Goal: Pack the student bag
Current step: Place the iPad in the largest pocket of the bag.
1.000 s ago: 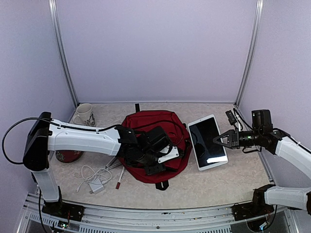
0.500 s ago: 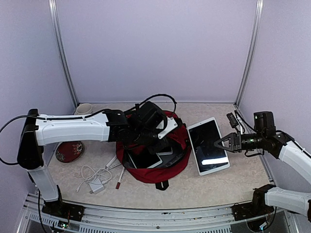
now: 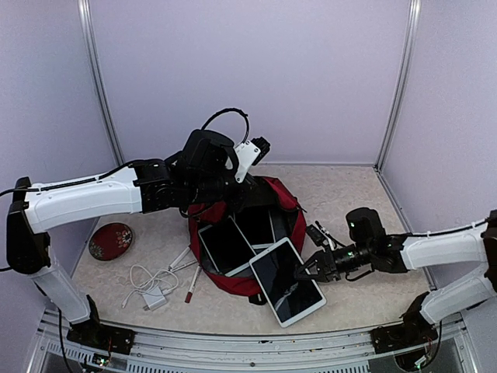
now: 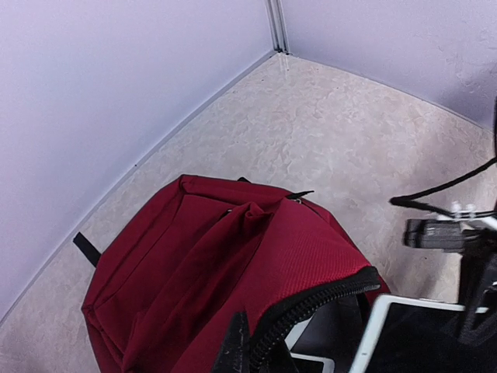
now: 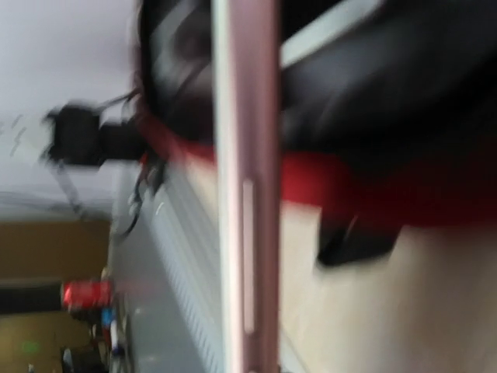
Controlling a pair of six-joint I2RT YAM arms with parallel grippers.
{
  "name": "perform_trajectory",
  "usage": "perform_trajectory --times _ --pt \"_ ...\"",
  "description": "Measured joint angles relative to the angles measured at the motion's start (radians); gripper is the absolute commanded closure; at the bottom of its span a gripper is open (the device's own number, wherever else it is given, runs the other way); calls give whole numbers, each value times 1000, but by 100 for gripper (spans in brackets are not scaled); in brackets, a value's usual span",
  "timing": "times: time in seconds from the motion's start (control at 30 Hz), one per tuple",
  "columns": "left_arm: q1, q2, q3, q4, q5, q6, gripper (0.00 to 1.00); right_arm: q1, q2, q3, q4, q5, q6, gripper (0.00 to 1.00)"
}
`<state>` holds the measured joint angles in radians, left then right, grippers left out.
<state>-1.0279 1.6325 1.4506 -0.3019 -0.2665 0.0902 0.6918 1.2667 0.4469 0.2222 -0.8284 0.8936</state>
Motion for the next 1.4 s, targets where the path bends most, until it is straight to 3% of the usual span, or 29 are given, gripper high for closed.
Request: perform_trajectory --times 0.4,0.63,0.7,0.8,0.9,1.07,1.4 --pt "2 -3 9 18 61 -53 100 4 616 497 272 175 164 100" --pt "7 -10 -20 40 77 -67 100 9 802 742 238 262 198 100" --pt "7 -16 -33 49 77 -68 100 13 834 797 226 280 196 90" --pt "8 -33 -53 55 75 -69 100 15 878 856 211 301 193 67" --pt "16 -54 -71 55 73 -69 100 12 895 871 200 314 183 55" --pt "19 -84 -114 67 65 -84 100 10 870 839 129 371 111 50" --pt "30 -123 -149 100 72 -93 100 2 663 753 -141 543 -77 40"
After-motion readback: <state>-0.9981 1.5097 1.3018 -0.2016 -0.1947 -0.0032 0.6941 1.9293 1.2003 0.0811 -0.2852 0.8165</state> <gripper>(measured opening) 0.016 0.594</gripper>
